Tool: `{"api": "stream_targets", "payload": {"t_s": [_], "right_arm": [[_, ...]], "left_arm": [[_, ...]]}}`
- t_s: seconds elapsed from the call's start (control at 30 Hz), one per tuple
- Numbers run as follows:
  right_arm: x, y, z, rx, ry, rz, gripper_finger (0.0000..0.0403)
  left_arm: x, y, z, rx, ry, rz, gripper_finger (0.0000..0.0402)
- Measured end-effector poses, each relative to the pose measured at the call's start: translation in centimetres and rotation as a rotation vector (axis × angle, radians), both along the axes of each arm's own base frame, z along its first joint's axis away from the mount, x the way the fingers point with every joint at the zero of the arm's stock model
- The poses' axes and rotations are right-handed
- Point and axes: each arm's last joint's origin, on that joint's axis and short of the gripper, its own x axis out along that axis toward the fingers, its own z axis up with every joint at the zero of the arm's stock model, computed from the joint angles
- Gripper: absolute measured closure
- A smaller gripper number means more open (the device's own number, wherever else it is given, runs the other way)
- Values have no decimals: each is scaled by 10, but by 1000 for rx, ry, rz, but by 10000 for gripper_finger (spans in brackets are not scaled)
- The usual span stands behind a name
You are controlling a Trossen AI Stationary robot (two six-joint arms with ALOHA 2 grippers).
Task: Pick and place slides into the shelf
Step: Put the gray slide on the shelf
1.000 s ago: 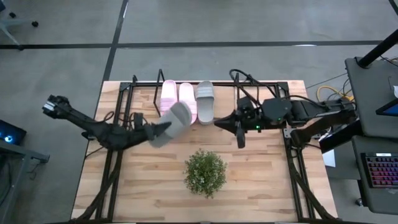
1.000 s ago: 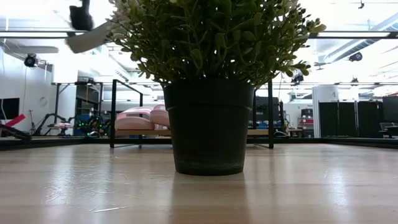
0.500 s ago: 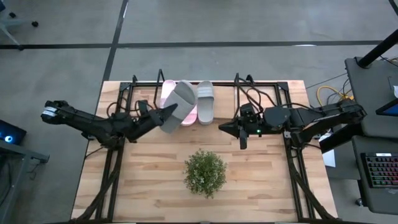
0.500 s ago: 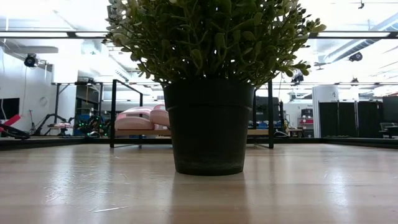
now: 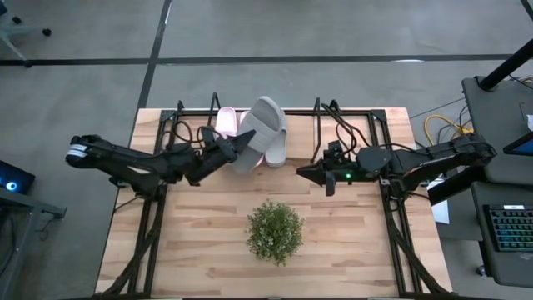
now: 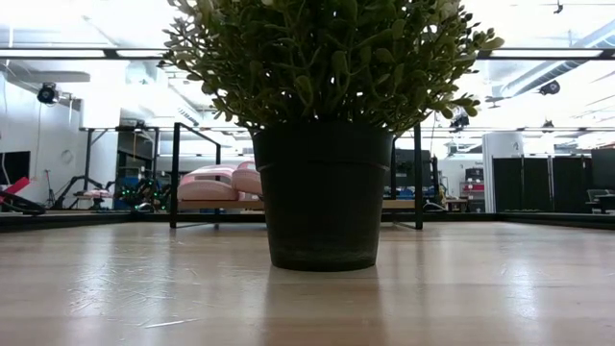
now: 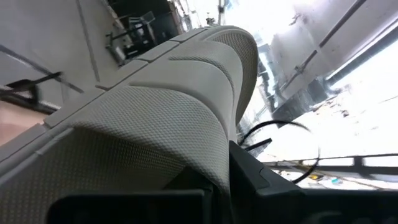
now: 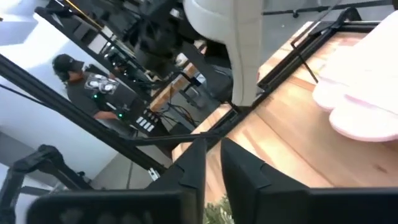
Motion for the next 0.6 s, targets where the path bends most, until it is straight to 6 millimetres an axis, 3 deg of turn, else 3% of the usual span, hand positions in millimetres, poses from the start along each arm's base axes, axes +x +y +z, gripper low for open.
{"api": "stream_targets", "payload": {"t_s": [0.3, 0.6], "right_arm": [[1, 1, -1, 3, -5, 25, 262], [4, 1, -2, 4, -12, 21, 174]], "left_arm": [[29, 0, 17, -6, -27, 9, 401], [54, -3, 18, -107, -120, -14, 401]]}}
